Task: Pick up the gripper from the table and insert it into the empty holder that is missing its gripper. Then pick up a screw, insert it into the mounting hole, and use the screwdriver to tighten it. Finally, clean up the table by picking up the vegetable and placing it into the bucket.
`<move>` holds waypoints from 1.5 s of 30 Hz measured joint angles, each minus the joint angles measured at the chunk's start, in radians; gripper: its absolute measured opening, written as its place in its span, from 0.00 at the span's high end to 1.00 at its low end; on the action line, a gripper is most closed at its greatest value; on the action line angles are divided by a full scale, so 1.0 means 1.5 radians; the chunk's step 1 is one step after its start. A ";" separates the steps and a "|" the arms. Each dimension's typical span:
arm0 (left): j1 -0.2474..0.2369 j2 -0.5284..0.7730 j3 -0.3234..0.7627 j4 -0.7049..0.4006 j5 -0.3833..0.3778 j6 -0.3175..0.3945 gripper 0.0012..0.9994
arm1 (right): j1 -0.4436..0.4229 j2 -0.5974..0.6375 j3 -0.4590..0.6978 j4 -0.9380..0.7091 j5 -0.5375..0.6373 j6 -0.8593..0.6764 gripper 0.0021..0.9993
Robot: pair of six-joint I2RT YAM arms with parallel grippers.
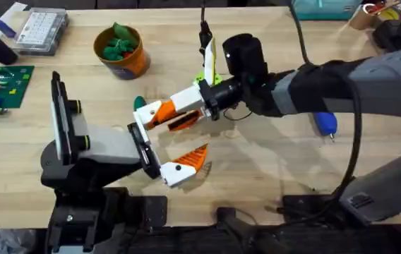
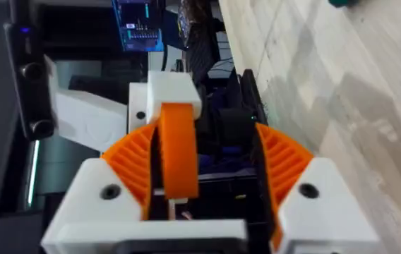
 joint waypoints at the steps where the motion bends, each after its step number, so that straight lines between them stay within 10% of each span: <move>1: -0.001 0.000 0.000 0.000 0.002 0.002 0.01 | 0.000 0.002 -0.001 -0.002 0.000 0.000 0.24; 5: -0.002 -0.004 0.000 -0.001 0.006 0.010 0.01 | -0.004 0.012 -0.008 -0.007 -0.006 -0.003 0.01; 39: -0.005 -0.004 0.000 -0.001 0.012 0.021 0.01 | -0.075 0.004 -0.013 -0.006 -0.084 -0.044 0.00; 45: -0.005 -0.004 0.000 -0.002 0.012 0.021 0.01 | -0.082 0.004 -0.013 -0.002 -0.105 -0.055 0.27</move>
